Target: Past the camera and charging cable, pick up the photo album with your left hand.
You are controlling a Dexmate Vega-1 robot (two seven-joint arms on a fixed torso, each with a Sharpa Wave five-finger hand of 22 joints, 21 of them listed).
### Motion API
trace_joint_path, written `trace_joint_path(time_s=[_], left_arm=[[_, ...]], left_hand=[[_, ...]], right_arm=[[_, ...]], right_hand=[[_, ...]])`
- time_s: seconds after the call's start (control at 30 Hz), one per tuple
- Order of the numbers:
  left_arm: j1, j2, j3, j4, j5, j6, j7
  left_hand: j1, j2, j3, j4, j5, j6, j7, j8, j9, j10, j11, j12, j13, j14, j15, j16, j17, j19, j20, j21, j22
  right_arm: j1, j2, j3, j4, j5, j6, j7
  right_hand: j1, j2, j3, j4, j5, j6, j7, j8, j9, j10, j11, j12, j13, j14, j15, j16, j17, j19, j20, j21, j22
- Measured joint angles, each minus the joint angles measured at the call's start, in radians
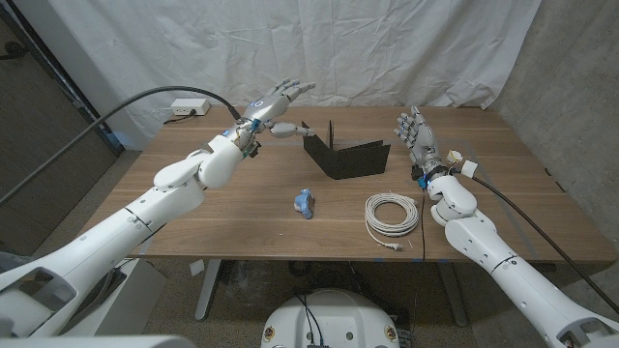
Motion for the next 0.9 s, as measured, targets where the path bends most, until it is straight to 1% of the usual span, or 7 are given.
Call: trace_joint_path(time_s=[0.07,0.2,0.4,0.47,0.53,0.7,0.9], left_arm=[[-0.002,0.002,0.003,-0.007,0.007,0.005,-0.006],[-0.007,0.010,0.012,-0.033,0.042,0.033,-0.037],[-0.014,0.022,0.020,-0.067,0.078,0.068,-0.080],[-0.017,0.028,0.021,-0.078,0.087,0.076,-0.095],[-0.019,0.030,0.021,-0.083,0.091,0.080,-0.101],[-0.028,0.035,0.021,-0.097,0.110,0.088,-0.125],[-0.048,0.037,0.035,-0.103,0.142,0.097,-0.161]], left_hand=[[0.000,0.000,-0.004,0.004,0.005,0.005,-0.005,0.000,0.000,0.009,0.001,0.000,0.000,0.007,0.000,0.006,0.000,0.006,-0.005,0.000,0.000],[0.000,0.000,-0.006,0.001,0.005,0.005,-0.005,0.000,0.000,0.011,0.000,0.000,0.000,0.017,0.000,0.008,0.000,0.011,-0.011,0.008,0.000],[0.012,0.004,-0.006,0.001,0.005,0.005,-0.005,0.000,0.000,0.011,0.000,0.000,0.000,0.021,0.003,0.008,-0.005,0.015,-0.007,0.008,0.000],[0.012,0.004,-0.011,0.001,0.005,0.005,-0.005,0.000,0.000,0.011,0.000,0.000,0.000,0.032,0.001,0.008,-0.005,0.020,-0.012,0.008,0.000],[0.012,0.004,-0.015,0.004,0.005,0.017,-0.009,0.000,0.000,0.020,0.001,0.000,0.000,0.039,0.007,0.008,-0.005,0.024,-0.008,0.008,-0.002],[0.012,0.004,-0.023,0.004,0.005,0.022,-0.011,0.000,0.000,0.026,-0.005,0.007,0.000,0.044,0.002,0.008,-0.005,0.031,-0.012,0.008,-0.003],[0.015,0.001,-0.027,0.008,0.005,0.022,-0.011,0.000,0.000,0.034,-0.002,0.007,0.000,0.044,0.002,0.008,-0.005,0.031,-0.012,0.008,-0.003]], right_arm=[[0.000,-0.002,0.000,-0.003,0.000,-0.003,-0.001],[-0.001,-0.006,0.000,-0.011,0.000,-0.010,-0.002],[-0.001,-0.009,0.001,-0.018,0.000,-0.015,-0.003],[-0.001,-0.010,0.002,-0.020,0.000,-0.017,-0.003],[-0.001,-0.010,0.002,-0.020,0.001,-0.018,-0.003],[-0.002,-0.010,0.002,-0.020,0.006,-0.019,0.000],[-0.002,-0.011,0.004,-0.020,0.011,-0.023,0.000]], right_hand=[[0.000,0.000,0.000,0.000,0.000,0.000,0.000,0.000,0.000,0.000,0.000,0.000,0.000,0.000,0.000,0.000,0.000,0.000,0.000,0.000,0.000],[0.000,0.000,-0.003,-0.003,0.000,0.000,0.000,0.000,0.000,0.000,0.000,0.000,0.000,0.000,0.000,0.000,0.000,0.000,0.000,0.000,0.000],[0.000,0.000,-0.003,-0.003,0.000,0.000,0.000,0.000,0.000,0.000,0.000,-0.006,0.005,0.000,0.000,0.000,0.000,0.000,0.000,-0.007,0.000],[0.000,0.000,-0.003,-0.003,0.000,0.000,0.000,0.000,0.000,0.000,0.000,-0.006,0.005,0.000,0.000,0.000,0.000,0.000,0.000,-0.007,0.000],[0.000,0.000,-0.003,-0.003,0.000,0.000,0.000,0.000,0.000,0.000,0.000,-0.006,0.005,0.000,0.000,0.000,0.000,0.000,0.000,-0.007,0.000],[-0.004,0.004,-0.003,-0.003,0.000,0.000,0.000,0.000,0.000,0.000,0.000,-0.006,0.005,0.000,0.000,0.000,0.000,0.000,0.000,-0.011,0.000],[-0.004,0.004,-0.003,-0.003,0.000,0.000,0.000,0.000,0.000,0.000,0.000,-0.006,0.005,0.000,0.000,0.000,0.001,0.000,0.000,-0.015,0.000]])
